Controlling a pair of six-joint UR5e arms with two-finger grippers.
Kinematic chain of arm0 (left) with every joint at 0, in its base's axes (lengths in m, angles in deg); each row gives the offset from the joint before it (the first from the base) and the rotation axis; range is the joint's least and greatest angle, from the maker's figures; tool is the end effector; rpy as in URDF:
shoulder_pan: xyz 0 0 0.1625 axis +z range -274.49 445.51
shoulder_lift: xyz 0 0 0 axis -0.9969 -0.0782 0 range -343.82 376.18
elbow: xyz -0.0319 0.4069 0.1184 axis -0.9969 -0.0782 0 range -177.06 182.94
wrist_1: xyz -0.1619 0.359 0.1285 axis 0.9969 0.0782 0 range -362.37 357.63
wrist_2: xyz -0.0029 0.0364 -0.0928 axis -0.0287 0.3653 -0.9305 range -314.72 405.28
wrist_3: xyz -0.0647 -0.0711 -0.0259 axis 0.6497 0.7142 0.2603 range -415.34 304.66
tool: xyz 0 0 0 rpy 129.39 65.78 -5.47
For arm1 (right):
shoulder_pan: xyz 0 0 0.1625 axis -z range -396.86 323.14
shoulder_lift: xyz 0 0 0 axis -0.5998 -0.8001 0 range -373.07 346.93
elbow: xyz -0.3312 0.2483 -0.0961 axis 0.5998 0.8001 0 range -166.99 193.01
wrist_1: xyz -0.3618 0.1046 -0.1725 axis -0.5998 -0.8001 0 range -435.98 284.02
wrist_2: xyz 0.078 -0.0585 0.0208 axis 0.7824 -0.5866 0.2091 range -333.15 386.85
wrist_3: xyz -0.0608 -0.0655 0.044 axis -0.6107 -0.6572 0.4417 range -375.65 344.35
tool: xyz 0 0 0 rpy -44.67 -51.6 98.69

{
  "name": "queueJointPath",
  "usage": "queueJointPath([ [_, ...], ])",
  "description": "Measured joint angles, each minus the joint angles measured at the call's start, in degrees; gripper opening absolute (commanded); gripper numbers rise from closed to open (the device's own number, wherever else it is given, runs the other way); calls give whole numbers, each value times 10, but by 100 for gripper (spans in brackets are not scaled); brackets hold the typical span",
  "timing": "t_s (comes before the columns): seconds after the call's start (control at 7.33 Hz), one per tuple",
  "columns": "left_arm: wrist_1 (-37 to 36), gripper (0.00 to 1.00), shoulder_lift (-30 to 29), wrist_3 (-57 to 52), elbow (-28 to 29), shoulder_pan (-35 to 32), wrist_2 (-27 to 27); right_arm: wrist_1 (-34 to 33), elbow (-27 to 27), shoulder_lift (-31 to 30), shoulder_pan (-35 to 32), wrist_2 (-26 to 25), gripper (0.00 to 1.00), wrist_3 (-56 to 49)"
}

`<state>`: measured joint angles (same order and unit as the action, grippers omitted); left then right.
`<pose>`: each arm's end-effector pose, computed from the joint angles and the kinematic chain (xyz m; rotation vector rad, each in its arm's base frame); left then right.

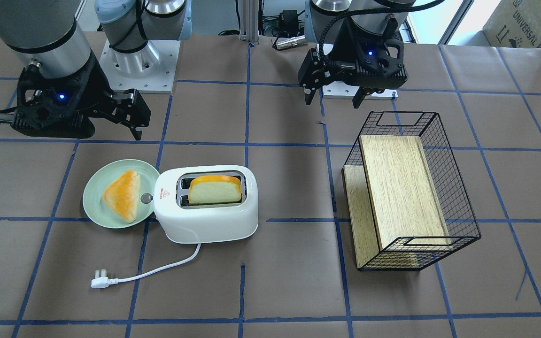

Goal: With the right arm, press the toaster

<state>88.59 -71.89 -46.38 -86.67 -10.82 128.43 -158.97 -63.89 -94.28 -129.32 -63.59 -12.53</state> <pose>-0.1972 -0.4606 0.5066 0.0670 -3.0191 0.0114 0.1561 -0.5448 0.5077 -0.0176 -3.1306 -0.0733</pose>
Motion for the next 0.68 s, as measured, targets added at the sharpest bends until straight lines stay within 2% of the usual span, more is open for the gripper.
queueJointPath([
  [0.68, 0, 100, 0, 0, 0, 0, 0, 16, 0, -4, 8, 0, 100, 2],
])
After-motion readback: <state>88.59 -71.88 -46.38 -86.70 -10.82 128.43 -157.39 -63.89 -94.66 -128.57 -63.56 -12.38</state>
